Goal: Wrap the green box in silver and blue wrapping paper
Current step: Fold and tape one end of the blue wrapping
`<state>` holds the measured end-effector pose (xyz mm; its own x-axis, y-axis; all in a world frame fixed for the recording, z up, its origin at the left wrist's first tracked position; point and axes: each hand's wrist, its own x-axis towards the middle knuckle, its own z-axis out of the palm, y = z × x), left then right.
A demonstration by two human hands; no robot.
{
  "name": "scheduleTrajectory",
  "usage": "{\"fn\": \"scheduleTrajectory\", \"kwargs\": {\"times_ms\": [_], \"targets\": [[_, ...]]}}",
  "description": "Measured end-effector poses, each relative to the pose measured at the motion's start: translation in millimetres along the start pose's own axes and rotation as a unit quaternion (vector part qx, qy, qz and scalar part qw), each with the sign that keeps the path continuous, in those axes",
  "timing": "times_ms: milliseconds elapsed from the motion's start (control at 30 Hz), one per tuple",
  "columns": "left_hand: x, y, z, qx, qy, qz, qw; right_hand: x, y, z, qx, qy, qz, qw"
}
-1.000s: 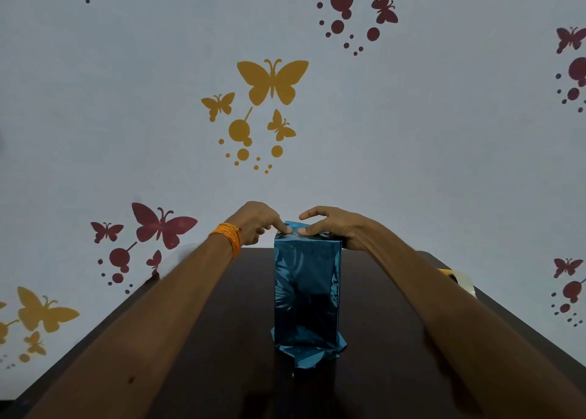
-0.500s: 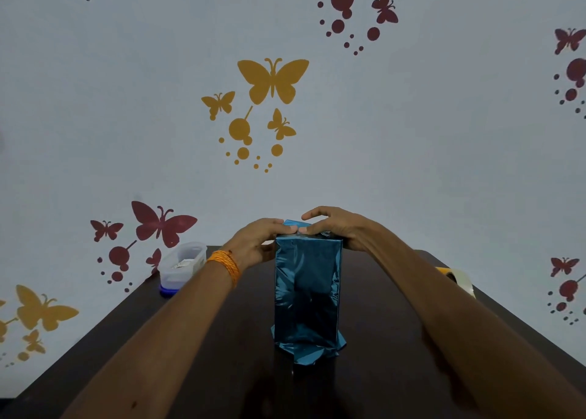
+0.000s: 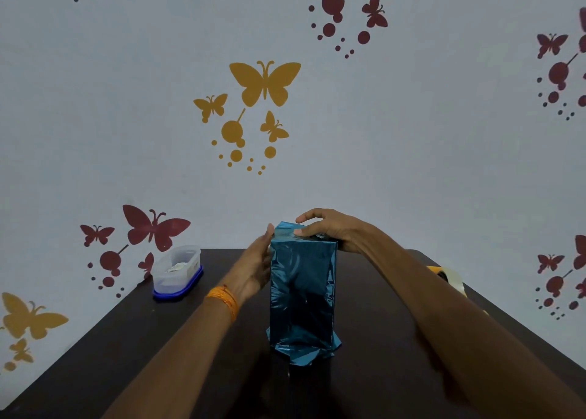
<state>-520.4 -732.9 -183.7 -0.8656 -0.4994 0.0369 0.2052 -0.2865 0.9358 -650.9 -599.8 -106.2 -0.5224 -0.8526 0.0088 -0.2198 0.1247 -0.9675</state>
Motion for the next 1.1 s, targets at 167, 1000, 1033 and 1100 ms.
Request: {"fn": "scheduleTrajectory", "kwargs": {"times_ms": [167,1000,1033,1100], "targets": [[-1,-24,-3,-0.01,-0.006,0.022,1.0,-3,-1,0,0.001,0.002,-0.006,1.0],[-12,3,9,0.134,0.11,0.219,0.96,-98,78,89,-0.22,0.325,-0.201,0.898],[-16,4,8,0.157,0.109,0.238,0.952,-94,79,89,-0.21,0.314,-0.193,0.906],[-23,6,11,0.202,0.093,0.267,0.938,-86,81,84,-0.195,0.262,-0.176,0.928]]}}
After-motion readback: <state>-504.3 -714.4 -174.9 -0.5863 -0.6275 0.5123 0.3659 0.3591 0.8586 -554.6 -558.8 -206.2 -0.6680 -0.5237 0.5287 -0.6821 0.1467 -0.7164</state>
